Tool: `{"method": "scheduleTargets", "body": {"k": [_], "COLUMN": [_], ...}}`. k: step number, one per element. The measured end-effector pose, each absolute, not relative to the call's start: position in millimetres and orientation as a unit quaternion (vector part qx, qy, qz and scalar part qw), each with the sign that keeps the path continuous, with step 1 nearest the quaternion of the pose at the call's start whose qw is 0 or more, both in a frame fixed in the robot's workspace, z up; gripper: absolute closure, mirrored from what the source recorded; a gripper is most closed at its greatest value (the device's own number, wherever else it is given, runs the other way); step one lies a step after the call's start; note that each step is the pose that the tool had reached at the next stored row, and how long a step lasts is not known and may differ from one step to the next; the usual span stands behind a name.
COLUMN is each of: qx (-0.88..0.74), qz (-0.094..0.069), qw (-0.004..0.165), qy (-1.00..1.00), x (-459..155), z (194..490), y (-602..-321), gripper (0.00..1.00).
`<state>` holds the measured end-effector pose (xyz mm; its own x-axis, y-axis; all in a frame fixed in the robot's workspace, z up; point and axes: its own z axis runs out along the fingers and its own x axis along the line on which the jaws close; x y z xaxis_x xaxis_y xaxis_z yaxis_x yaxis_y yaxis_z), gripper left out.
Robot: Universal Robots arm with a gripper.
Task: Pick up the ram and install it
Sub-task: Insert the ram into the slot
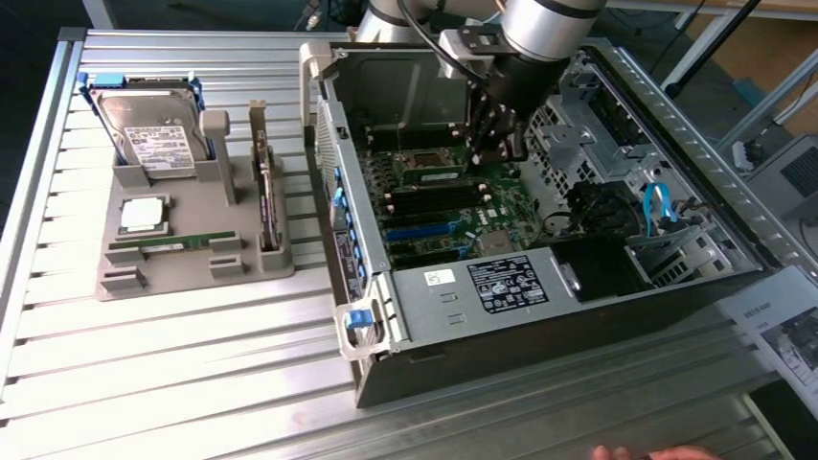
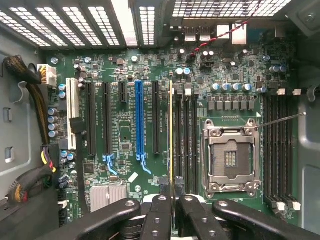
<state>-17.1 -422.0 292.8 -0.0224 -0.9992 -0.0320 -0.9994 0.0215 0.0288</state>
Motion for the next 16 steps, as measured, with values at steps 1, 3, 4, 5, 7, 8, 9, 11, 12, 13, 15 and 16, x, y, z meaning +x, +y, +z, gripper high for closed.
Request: {"method": "scheduleTargets", "body": {"k": [1, 3, 4, 5, 7, 8, 9, 11, 12, 13, 15, 16], "qx": [-0.699, -0.699, -0.699, -0.699, -0.699, -0.699, -0.699, -0.699, -0.699, -0.699, -0.699, -0.699], "qz": [0.021, 0.021, 0.021, 0.021, 0.021, 0.021, 0.021, 0.021, 0.021, 0.021, 0.021, 0.021], "qw": [0.001, 0.001, 0.001, 0.001, 0.001, 0.001, 0.001, 0.001, 0.001, 0.001, 0.001, 0.001], "qy": [0.715, 0.715, 0.715, 0.715, 0.715, 0.715, 0.715, 0.715, 0.715, 0.715, 0.715, 0.715], "x": [-17.2, -17.2, -17.2, -17.1, -17.2, -17.2, -17.1, -17.1, -17.1, -17.1, -17.2, -17.1], "z": [292.7, 292.5, 292.3, 292.2, 291.9, 291.8, 291.7, 291.5, 291.5, 291.5, 291.5, 291.3], "y": [-420.9, -418.9, -418.1, -417.2, -414.9, -413.9, -413.1, -411.8, -411.2, -411.2, -411.2, -411.2], "gripper": [0.88, 0.88, 0.88, 0.88, 0.88, 0.88, 0.88, 0.88, 0.88, 0.88, 0.88, 0.88]}}
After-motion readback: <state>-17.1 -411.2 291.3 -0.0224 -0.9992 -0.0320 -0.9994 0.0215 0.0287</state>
